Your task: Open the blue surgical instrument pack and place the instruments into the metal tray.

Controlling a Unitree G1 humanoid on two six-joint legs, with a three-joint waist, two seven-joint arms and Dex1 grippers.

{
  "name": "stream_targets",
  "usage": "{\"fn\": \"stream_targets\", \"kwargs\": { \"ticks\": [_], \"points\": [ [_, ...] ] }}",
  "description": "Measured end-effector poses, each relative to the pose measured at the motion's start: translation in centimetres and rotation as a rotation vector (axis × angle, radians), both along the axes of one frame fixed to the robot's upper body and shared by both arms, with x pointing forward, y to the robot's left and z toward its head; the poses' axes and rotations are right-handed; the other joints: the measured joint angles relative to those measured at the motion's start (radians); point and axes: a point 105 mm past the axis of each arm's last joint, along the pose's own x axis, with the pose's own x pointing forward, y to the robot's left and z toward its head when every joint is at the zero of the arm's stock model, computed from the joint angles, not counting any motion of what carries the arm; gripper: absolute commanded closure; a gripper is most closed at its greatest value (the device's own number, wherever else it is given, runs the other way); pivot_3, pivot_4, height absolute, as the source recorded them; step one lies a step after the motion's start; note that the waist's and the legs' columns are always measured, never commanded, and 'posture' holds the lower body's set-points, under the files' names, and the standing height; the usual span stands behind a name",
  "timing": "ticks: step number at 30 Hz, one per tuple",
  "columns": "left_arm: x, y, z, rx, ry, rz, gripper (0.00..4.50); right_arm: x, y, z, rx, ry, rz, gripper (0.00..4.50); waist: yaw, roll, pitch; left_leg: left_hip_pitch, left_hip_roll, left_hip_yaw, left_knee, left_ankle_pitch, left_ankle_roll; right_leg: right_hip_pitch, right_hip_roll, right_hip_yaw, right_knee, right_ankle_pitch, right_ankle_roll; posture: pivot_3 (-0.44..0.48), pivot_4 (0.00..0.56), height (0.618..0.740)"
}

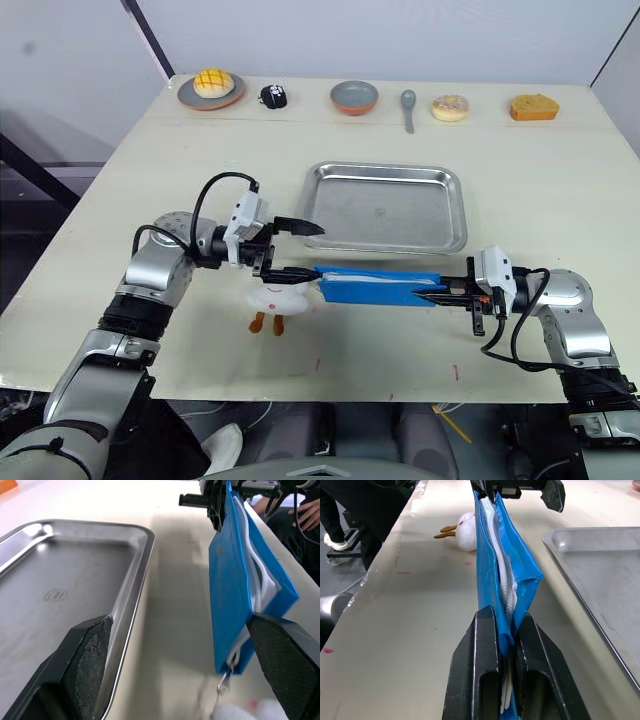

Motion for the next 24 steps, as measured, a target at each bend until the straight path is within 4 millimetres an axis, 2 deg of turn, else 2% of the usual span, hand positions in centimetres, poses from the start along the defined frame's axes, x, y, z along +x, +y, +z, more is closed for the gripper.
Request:
{"fn": "stream_targets", "kwargs": {
  "ticks": [7,10,11,12,13,14,16,17,19,20,24],
  "points": [
    [-0.6,-0.8,-0.7,-0.002,0.032,-0.043,0.03,0.0,0.0,-0.1,-0.007,0.0,0.003,4.5,0.0,0.0,0.0,0.0,0.0,0.0,0.0,0.0,0.0,0.0,0.0,0.0,0.0,0.0,0.0,0.0,0.15,0.732],
    [-0.8,-0.9,-1.0,0.003,0.042,-0.057,0.77,-0.1,0.1,-0.2,-0.009,0.004,0.008,4.5,0.0,0.0,0.0,0.0,0.0,0.0,0.0,0.0,0.0,0.0,0.0,0.0,0.0,0.0,0.0,0.0,0.15,0.732],
    [-1.0,-1.1,-1.2,0.0,0.052,-0.067,1.13,-0.1,0.2,-0.2,-0.009,0.005,0.01,4.5,0.0,0.0,0.0,0.0,0.0,0.0,0.0,0.0,0.0,0.0,0.0,0.0,0.0,0.0,0.0,0.0,0.15,0.732],
    [-1.1,-1.2,-1.5,-0.003,0.064,-0.073,1.82,-0.1,0.2,-0.2,-0.009,0.005,0.009,4.5,0.001,0.0,0.0,0.0,0.0,0.0,0.0,0.0,0.0,0.0,0.0,0.0,0.0,0.0,0.0,0.0,0.15,0.732],
    [-1.2,-1.3,-1.7,-0.002,0.068,-0.075,2.12,-0.1,0.2,-0.2,-0.009,0.005,0.009,4.5,0.0,0.0,0.0,0.0,0.0,0.0,0.0,0.0,0.0,0.0,0.0,0.0,0.0,0.0,0.0,0.0,0.15,0.732],
    [-1.3,-1.4,-1.8,-0.005,0.071,-0.078,2.69,-0.1,0.2,-0.2,-0.009,0.004,0.009,4.5,0.0,0.0,0.0,0.0,0.0,0.0,0.0,0.0,0.0,0.0,0.0,0.0,0.0,0.0,0.0,0.0,0.15,0.732],
    [-1.3,-1.4,-1.8,-0.006,0.073,-0.082,3.24,-0.1,0.2,-0.2,-0.009,0.004,0.008,4.5,0.0,0.0,0.0,0.0,0.0,0.0,0.0,0.0,0.0,0.0,0.0,0.0,0.0,0.0,0.0,0.0,0.15,0.732],
    [-1.4,-1.4,-1.8,-0.007,0.076,-0.084,3.7,-0.1,0.2,-0.2,-0.009,0.004,0.007,4.5,0.0,0.0,0.0,0.0,0.0,0.0,0.0,0.0,0.0,0.0,0.0,0.0,0.0,0.0,0.0,0.0,0.15,0.732],
    [-1.5,-1.5,-1.9,-0.008,0.083,-0.088,4.11,-0.1,0.2,-0.2,-0.009,0.003,0.007,4.5,0.0,0.0,0.0,0.0,0.0,0.0,0.0,0.0,0.0,0.0,0.0,0.0,0.0,0.0,0.0,0.0,0.15,0.732],
    [-1.7,-1.5,-2.1,-0.009,0.099,-0.094,4.49,-0.1,0.2,-0.2,-0.009,0.004,0.007,4.5,0.0,0.0,0.0,0.0,0.0,0.0,0.0,0.0,0.0,0.0,0.0,0.0,0.0,0.0,0.0,0.0,0.15,0.732],
    [-2.3,-1.6,-2.3,-0.012,0.132,-0.104,4.49,-0.1,0.1,-0.3,-0.01,0.006,0.006,4.5,0.0,0.0,0.0,0.0,0.0,0.0,0.0,0.0,0.0,0.0,0.0,0.0,0.0,0.0,0.0,0.0,0.15,0.732]
  ]
}}
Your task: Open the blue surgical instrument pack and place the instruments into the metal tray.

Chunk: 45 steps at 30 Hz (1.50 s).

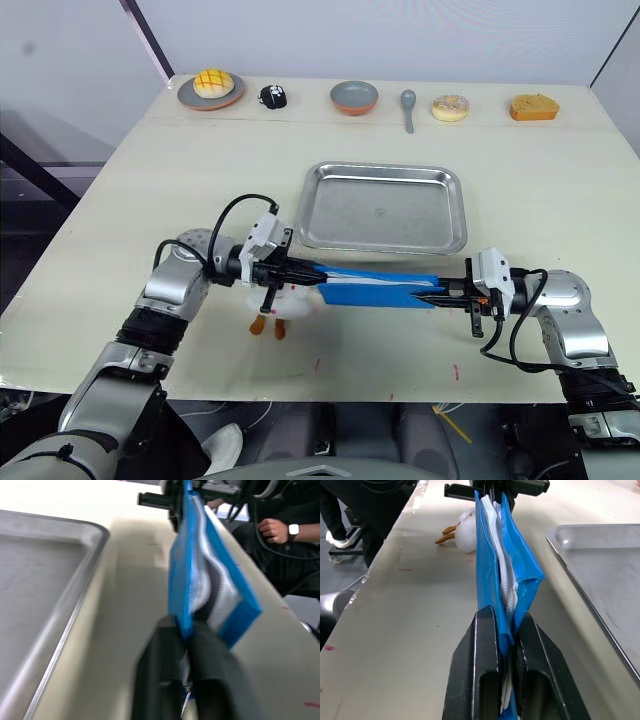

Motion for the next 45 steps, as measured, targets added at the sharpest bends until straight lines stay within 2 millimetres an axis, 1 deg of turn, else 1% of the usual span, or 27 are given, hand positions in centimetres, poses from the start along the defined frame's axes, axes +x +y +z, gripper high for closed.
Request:
{"fn": "stream_targets", "kwargs": {
  "ticks": [6,12,14,15,17,21,22,23,27,30,32,34,35,37,38,43,44,45],
  "points": [
    [-0.4,-0.1,-0.2,0.005,0.03,-0.001,4.49,0.0,-0.1,-0.1,-0.003,0.017,-0.012,4.5,0.0,0.0,0.0,0.0,0.0,0.0,0.0,0.0,0.0,0.0,0.0,0.0,0.0,0.0,0.0,0.0,0.15,0.732],
    [-1.0,-0.5,-0.3,-0.005,0.061,-0.013,4.49,-0.6,-0.5,0.0,-0.012,0.076,-0.011,4.5,0.001,0.0,0.0,0.0,0.0,0.0,0.0,0.0,0.0,0.0,0.0,0.0,0.0,0.0,0.0,0.0,0.15,0.732],
    [-1.2,-0.6,-0.4,-0.007,0.064,-0.017,4.5,-0.8,-0.7,0.0,-0.011,0.094,-0.016,3.73,0.001,0.0,0.0,0.0,0.0,0.0,0.0,0.0,0.0,0.0,0.0,0.0,0.0,0.0,0.0,0.0,0.15,0.732],
    [-1.2,-0.6,-0.4,-0.008,0.063,-0.019,4.5,-0.8,-0.7,0.0,-0.012,0.095,-0.025,3.48,0.001,0.0,0.0,0.0,0.0,0.0,0.0,0.0,0.0,0.0,0.0,0.0,0.0,0.0,0.0,0.0,0.15,0.732],
    [-1.2,-0.7,-0.4,-0.009,0.062,-0.019,4.5,-0.7,-1.1,0.0,-0.015,0.102,-0.043,2.61,0.002,0.0,0.0,0.0,0.0,0.0,0.0,0.0,0.0,0.0,0.0,0.0,0.0,0.0,0.0,0.0,0.15,0.732],
    [-1.2,-0.7,-0.4,-0.01,0.06,-0.02,4.5,-1.0,-1.9,0.2,-0.034,0.108,-0.074,0.64,0.003,0.0,0.0,0.0,0.0,0.0,0.0,0.0,0.0,0.0,0.0,0.0,0.0,0.0,0.0,0.0,0.15,0.732],
    [-1.2,-0.8,-0.4,-0.011,0.059,-0.021,4.5,-1.1,-1.9,0.3,-0.036,0.107,-0.077,0.31,0.003,0.0,0.0,0.0,0.0,0.0,0.0,0.0,0.0,0.0,0.0,0.0,0.0,0.0,0.0,0.0,0.15,0.732],
    [-1.2,-0.8,-0.4,-0.012,0.059,-0.021,4.5,-1.3,-2.0,0.4,-0.032,0.107,-0.078,0.08,0.002,0.0,0.0,0.0,0.0,0.0,0.0,0.0,0.0,0.0,0.0,0.0,0.0,0.0,0.0,0.0,0.15,0.732],
    [-1.0,-0.8,-0.5,-0.012,0.047,-0.018,4.5,-1.3,-2.3,1.0,-0.016,0.07,-0.122,0.08,0.002,0.0,0.0,0.0,0.0,0.0,0.0,0.0,0.0,0.0,0.0,0.0,0.0,0.0,0.0,0.0,0.15,0.732],
    [-0.8,-0.8,-0.6,-0.01,0.037,-0.007,4.5,-2.7,-3.2,1.4,-0.025,0.074,-0.151,0.08,0.009,0.0,0.0,0.0,0.0,0.0,0.0,0.0,0.0,0.0,0.0,0.0,-0.001,0.0,0.0,0.0,0.15,0.732],
    [-0.6,-0.8,-0.6,-0.01,0.032,-0.004,4.5,-3.6,-3.7,1.8,-0.023,0.127,-0.171,0.08,0.012,0.0,0.0,0.0,0.0,0.0,0.0,0.0,0.0,0.0,0.0,0.0,-0.001,0.0,0.0,0.0,0.15,0.732],
    [-0.3,-0.6,-0.7,-0.01,0.027,0.005,4.5,-4.8,-4.1,2.3,-0.026,0.247,-0.193,0.08,0.012,0.0,0.0,0.0,0.0,0.0,0.0,0.0,0.0,0.0,0.0,0.001,-0.001,0.0,0.0,0.0,0.15,0.732],
    [-0.3,-0.6,-0.7,-0.01,0.027,0.006,4.5,-4.9,-4.1,2.4,-0.023,0.255,-0.196,0.08,0.009,0.0,0.0,0.0,0.0,0.0,0.0,-0.001,0.001,0.0,0.0,0.001,-0.001,0.0,0.0,0.0,0.15,0.732],
    [-0.1,-0.5,-0.7,-0.004,0.021,0.009,4.5,-5.1,-3.7,3.2,0.025,0.308,-0.206,0.08,0.005,0.0,0.0,0.001,0.0,-0.001,0.0,-0.002,0.004,0.0,0.0,0.001,0.0,0.0,0.0,0.0,0.15,0.732],
    [0.0,-0.5,-0.7,-0.003,0.019,0.007,4.5,-5.1,-3.2,3.5,0.049,0.339,-0.206,0.08,0.005,0.0,0.0,0.0,0.0,-0.001,0.0,-0.002,0.004,0.0,0.0,0.001,0.0,0.0,0.0,0.0,0.15,0.732],
    [0.4,-0.7,-0.7,0.003,0.01,-0.013,4.5,-4.7,-2.2,4.2,0.116,0.359,-0.208,0.08,0.007,0.0,0.0,0.0,-0.001,-0.001,0.0,-0.003,0.004,0.0,0.0,0.0,0.0,0.0,0.0,0.0,0.15,0.732],
    [0.6,-0.8,-0.7,0.005,0.006,-0.02,4.5,-4.4,-2.0,4.6,0.136,0.361,-0.204,0.61,0.007,0.0,0.0,0.0,-0.001,-0.001,0.0,-0.003,0.004,0.0,0.0,0.0,0.0,0.0,0.0,0.0,0.15,0.732],
    [0.7,-0.9,-0.7,0.007,0.004,-0.021,4.5,-4.2,-1.8,4.9,0.15,0.355,-0.199,0.96,0.007,0.0,0.0,0.0,-0.001,-0.001,0.0,-0.003,0.004,0.0,0.0,0.0,0.0,0.0,0.0,0.0,0.15,0.732]
  ]
}}
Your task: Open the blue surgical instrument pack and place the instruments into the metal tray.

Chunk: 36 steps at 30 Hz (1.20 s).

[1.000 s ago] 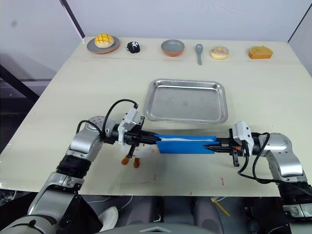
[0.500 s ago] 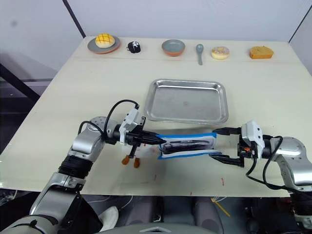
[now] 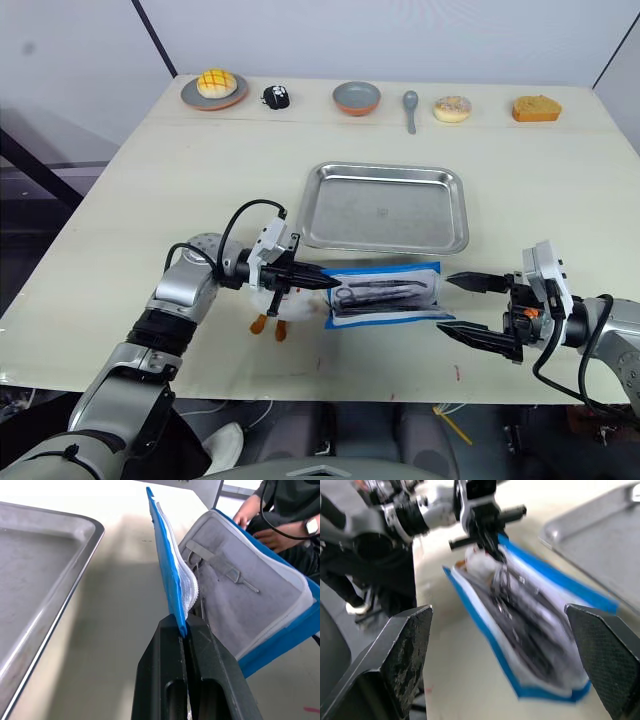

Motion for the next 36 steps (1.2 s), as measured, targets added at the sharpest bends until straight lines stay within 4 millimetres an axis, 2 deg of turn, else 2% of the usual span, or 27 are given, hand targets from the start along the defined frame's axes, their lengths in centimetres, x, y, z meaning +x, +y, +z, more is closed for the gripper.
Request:
{"fn": "stream_targets", "kwargs": {
  "ticks": [1,2,3,4,5,6,9,13,22,30,36],
  "points": [
    [0.1,-0.2,0.0,0.0,-0.006,-0.01,4.5,0.5,0.2,0.3,0.016,-0.005,-0.004,1.49,0.0,0.0,0.0,0.0,0.0,0.0,0.0,0.0,0.0,0.0,0.0,0.0,0.0,0.0,0.0,0.0,0.15,0.732],
    [0.1,-0.2,0.0,-0.001,-0.007,-0.011,4.5,0.5,0.3,0.3,0.016,-0.005,-0.004,1.62,0.001,0.0,0.0,0.0,0.0,0.0,0.0,0.0,0.0,0.0,0.0,0.0,0.0,0.0,0.0,0.0,0.15,0.732],
    [0.2,-0.5,0.0,-0.002,-0.01,-0.02,4.5,0.7,0.5,-0.1,0.02,0.026,-0.007,2.23,0.002,0.0,0.0,0.0,0.0,0.0,0.0,0.0,0.0,0.0,0.0,0.0,0.0,0.0,0.0,0.0,0.15,0.732],
    [0.2,-0.5,0.0,-0.002,-0.011,-0.021,4.5,0.8,0.5,-0.3,0.021,0.033,-0.008,2.23,0.004,0.0,0.0,-0.001,0.0,-0.001,0.0,0.0,0.0,0.0,0.0,-0.001,-0.001,0.0,0.0,0.0,0.15,0.732],
    [0.2,-0.5,0.0,-0.001,-0.014,-0.023,4.5,0.8,0.6,-0.6,0.024,0.046,-0.008,2.9,0.006,0.0,0.0,-0.001,0.0,0.0,0.0,0.0,0.0,0.0,0.0,-0.001,-0.001,0.0,0.0,0.0,0.15,0.732],
    [0.3,-0.6,0.0,-0.002,-0.017,-0.025,4.5,0.8,0.7,-0.9,0.026,0.063,-0.008,3.11,0.007,0.0,0.0,-0.001,0.0,0.0,0.0,0.0,0.0,0.0,0.0,-0.001,-0.001,0.0,0.0,0.0,0.15,0.732],
    [0.4,-0.8,0.0,-0.001,-0.021,-0.028,4.5,0.9,0.7,-2.0,0.009,0.097,-0.02,4.44,0.013,0.0,0.0,-0.001,0.0,0.0,0.0,0.0,0.0,0.0,0.0,-0.001,-0.001,0.0,0.0,0.0,0.15,0.732],
    [0.5,-0.8,-0.1,-0.004,-0.021,-0.027,4.5,0.6,0.5,-3.1,-0.023,0.108,-0.023,4.44,0.016,0.0,0.0,-0.001,0.0,0.0,0.0,0.0,0.0,0.0,0.0,-0.001,-0.001,0.0,0.0,0.0,0.15,0.732],
    [1.2,-1.1,-0.3,0.016,-0.017,0.004,4.5,-1.5,0.5,-7.8,-0.137,0.178,0.011,4.44,0.016,0.0,0.0,-0.001,0.0,0.0,0.0,0.0,0.0,0.0,0.0,-0.001,-0.001,0.0,0.0,0.0,0.15,0.732],
    [3.0,-1.5,-1.8,0.116,-0.014,0.107,4.5,-2.5,0.4,-9.9,-0.196,0.168,0.036,4.44,0.016,0.0,0.0,-0.001,-0.001,0.0,0.0,0.0,0.0,0.0,0.0,-0.001,-0.001,0.0,0.0,0.0,0.15,0.732],
    [3.7,-2.2,-2.4,0.151,-0.017,0.131,4.5,-2.6,0.3,-10.5,-0.236,0.119,0.057,4.44,0.017,0.0,-0.002,0.001,-0.001,0.0,0.0,0.0,0.0,0.004,0.0,-0.003,-0.003,0.0,0.0,0.0,0.15,0.732]
  ]
}}
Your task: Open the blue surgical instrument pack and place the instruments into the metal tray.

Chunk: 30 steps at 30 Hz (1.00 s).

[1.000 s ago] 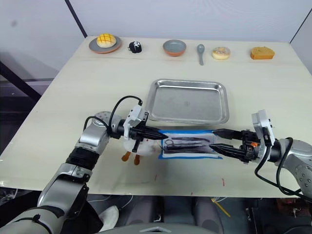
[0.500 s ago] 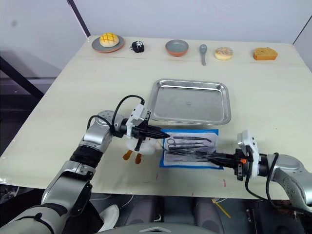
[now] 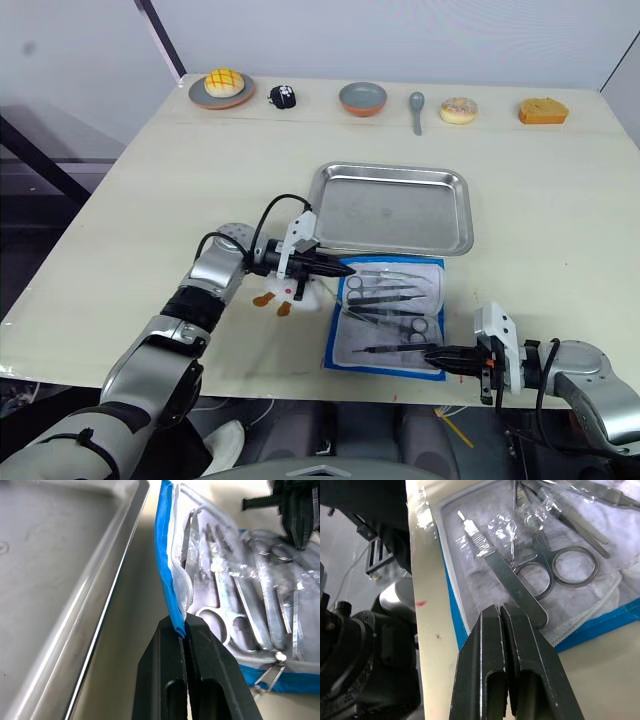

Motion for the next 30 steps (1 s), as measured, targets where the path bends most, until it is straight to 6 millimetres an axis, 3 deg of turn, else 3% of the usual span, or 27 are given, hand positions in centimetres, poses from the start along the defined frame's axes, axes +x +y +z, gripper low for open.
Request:
{"fn": "stream_targets", "kwargs": {
  "ticks": [10,23,25,26,28,30],
  "points": [
    [0.09,-0.18,-0.4,0.019,0.053,0.022,4.5,0.06,-0.04,-0.27,-0.022,-0.056,0.019,4.44,0.0,0.001,-0.004,0.001,0.0,0.0,0.0,0.0,0.0,0.002,0.0,-0.001,-0.001,0.0,0.0,0.0,0.15,0.732],
    [0.06,-0.12,0.02,-0.079,0.16,0.09,4.5,0.02,-0.09,-0.34,-0.021,-0.068,0.023,4.44,0.0,0.001,-0.004,0.0,0.0,-0.001,0.0,0.0,0.0,0.002,0.0,-0.001,-0.001,0.0,0.0,0.0,0.15,0.732],
    [-0.07,-0.14,0.21,-0.114,0.197,0.103,3.92,0.02,-0.07,-0.34,-0.021,-0.068,0.024,4.5,0.0,0.001,-0.004,0.0,0.0,-0.001,0.0,0.0,0.0,0.002,0.0,-0.001,-0.002,0.0,0.0,0.0,0.15,0.732],
    [-0.08,-0.1,0.22,-0.121,0.205,0.108,3.83,0.03,-0.07,-0.33,-0.021,-0.068,0.024,4.5,0.0,0.001,-0.004,0.0,0.0,-0.001,0.0,0.0,0.0,0.002,0.0,-0.001,-0.001,0.0,0.0,0.0,0.15,0.732],
    [-0.16,0.0,0.19,-0.134,0.225,0.119,2.9,0.05,-0.07,-0.34,-0.022,-0.068,0.025,4.5,0.0,0.001,-0.004,0.0,0.0,-0.001,0.0,0.0,0.0,0.002,0.0,-0.002,-0.002,0.0,0.0,0.0,0.15,0.732],
    [0.0,0.11,0.23,-0.148,0.231,0.141,2.29,0.05,-0.07,-0.35,-0.023,-0.069,0.025,4.5,0.0,0.001,-0.004,0.0,0.0,-0.001,0.0,0.0,0.0,0.002,0.0,-0.002,-0.002,0.0,0.0,0.0,0.15,0.732]
  ]
}}
